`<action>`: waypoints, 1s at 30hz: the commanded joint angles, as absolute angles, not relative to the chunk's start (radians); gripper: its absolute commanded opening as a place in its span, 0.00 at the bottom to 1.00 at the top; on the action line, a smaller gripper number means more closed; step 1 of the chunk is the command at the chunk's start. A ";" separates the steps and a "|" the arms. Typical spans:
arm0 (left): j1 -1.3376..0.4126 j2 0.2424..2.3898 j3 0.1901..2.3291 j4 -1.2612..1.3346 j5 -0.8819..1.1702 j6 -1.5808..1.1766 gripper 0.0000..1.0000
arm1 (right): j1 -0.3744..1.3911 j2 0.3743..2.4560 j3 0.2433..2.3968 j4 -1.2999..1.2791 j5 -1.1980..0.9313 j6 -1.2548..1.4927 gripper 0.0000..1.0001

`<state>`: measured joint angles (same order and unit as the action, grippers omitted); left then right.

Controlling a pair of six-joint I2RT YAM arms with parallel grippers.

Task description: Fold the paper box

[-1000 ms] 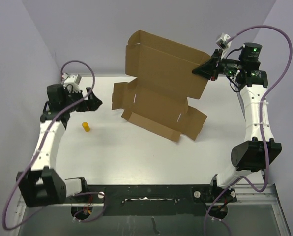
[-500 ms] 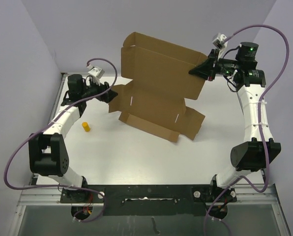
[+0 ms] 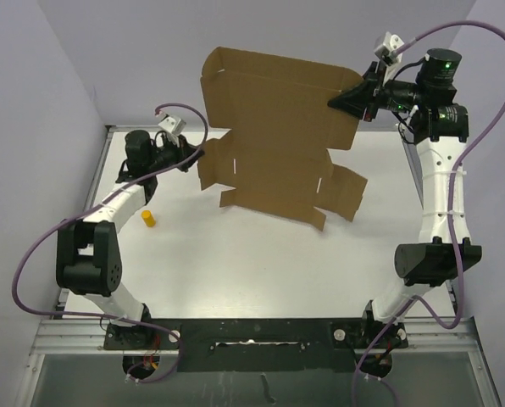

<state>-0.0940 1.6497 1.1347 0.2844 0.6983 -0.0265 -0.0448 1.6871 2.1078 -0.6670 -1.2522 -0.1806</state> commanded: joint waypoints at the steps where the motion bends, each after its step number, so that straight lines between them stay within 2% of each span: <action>1: -0.145 1.563 1.073 0.538 0.582 -0.067 0.00 | -0.039 1.716 2.225 -0.603 -1.313 -0.163 0.00; 9: -0.232 1.562 0.815 0.775 0.390 0.010 0.00 | -0.035 1.673 2.032 -0.679 -1.260 -0.310 0.00; 16: -0.234 1.561 0.687 0.870 0.335 0.022 0.00 | -0.034 1.629 1.889 -0.739 -1.208 -0.328 0.00; 25: -0.236 1.542 0.606 0.934 0.344 0.018 0.00 | -0.067 1.660 1.859 -0.722 -1.132 -0.171 0.00; 30: -0.236 1.527 0.624 0.917 0.396 0.026 0.00 | -0.134 1.741 1.898 -0.612 -1.247 0.040 0.00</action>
